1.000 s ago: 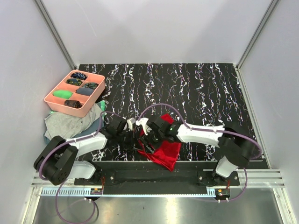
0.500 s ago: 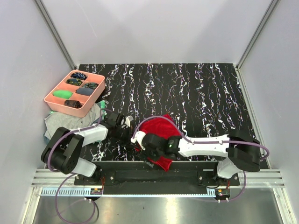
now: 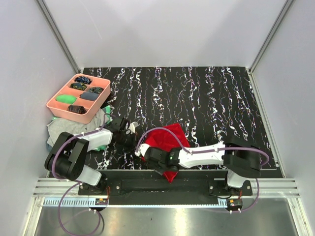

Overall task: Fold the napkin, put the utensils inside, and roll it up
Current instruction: Roll the napkin with the utensil

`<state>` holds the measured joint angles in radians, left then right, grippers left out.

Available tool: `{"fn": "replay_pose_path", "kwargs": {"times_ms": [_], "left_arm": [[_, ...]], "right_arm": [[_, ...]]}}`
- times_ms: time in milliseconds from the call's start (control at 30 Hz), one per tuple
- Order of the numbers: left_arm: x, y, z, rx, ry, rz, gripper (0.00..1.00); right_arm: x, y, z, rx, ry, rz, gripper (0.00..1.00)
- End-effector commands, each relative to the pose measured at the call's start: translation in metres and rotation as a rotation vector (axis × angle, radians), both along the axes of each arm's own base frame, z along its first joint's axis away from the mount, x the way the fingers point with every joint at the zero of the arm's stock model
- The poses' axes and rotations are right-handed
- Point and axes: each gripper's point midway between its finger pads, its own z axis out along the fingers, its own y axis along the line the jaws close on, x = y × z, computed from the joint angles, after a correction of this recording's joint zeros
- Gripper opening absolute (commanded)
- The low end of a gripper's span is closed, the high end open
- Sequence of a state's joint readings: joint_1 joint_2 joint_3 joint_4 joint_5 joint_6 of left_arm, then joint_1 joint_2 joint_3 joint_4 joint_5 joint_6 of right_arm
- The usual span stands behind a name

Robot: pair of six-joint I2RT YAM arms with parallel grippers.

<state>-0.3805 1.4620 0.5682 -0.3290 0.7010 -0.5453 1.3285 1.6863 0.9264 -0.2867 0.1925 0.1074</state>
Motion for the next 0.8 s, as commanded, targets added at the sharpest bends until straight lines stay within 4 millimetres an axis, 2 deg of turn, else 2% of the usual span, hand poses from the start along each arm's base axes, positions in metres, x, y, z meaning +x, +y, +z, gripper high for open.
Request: {"fn": "replay_pose_path", "kwargs": {"times_ms": [0, 133, 167, 333, 433, 500, 567, 633, 767], "left_arm": [[0.004, -0.001, 0.005, -0.016, -0.012, -0.023, 0.0], [0.01, -0.001, 0.014, -0.039, -0.044, -0.016, 0.0], [0.013, 0.0, 0.017, -0.043, -0.053, -0.01, 0.03], [0.031, 0.007, 0.036, -0.061, -0.142, 0.043, 0.35], [0.043, 0.015, 0.045, -0.049, -0.211, 0.084, 0.49], [0.049, 0.02, 0.049, -0.04, -0.246, 0.104, 0.54], [0.056, 0.025, 0.055, -0.018, -0.309, 0.118, 0.64], [0.06, 0.028, 0.06, -0.004, -0.363, 0.131, 0.73], [0.064, 0.031, 0.066, -0.004, -0.431, 0.159, 0.76]], "right_arm": [[0.001, 0.005, -0.005, -0.004, 0.013, 0.002, 0.38], [0.0, 0.004, -0.006, 0.011, 0.066, 0.005, 0.29], [0.001, 0.005, -0.006, 0.024, 0.078, 0.005, 0.28], [0.002, 0.002, -0.004, 0.107, 0.183, 0.009, 0.25], [0.006, 0.0, -0.003, 0.164, 0.242, 0.008, 0.25], [0.007, -0.001, -0.002, 0.194, 0.287, 0.023, 0.25], [0.003, 0.0, -0.001, 0.221, 0.327, 0.049, 0.24], [0.009, -0.002, 0.0, 0.252, 0.351, 0.042, 0.24], [0.008, -0.001, 0.004, 0.303, 0.442, 0.05, 0.24]]}}
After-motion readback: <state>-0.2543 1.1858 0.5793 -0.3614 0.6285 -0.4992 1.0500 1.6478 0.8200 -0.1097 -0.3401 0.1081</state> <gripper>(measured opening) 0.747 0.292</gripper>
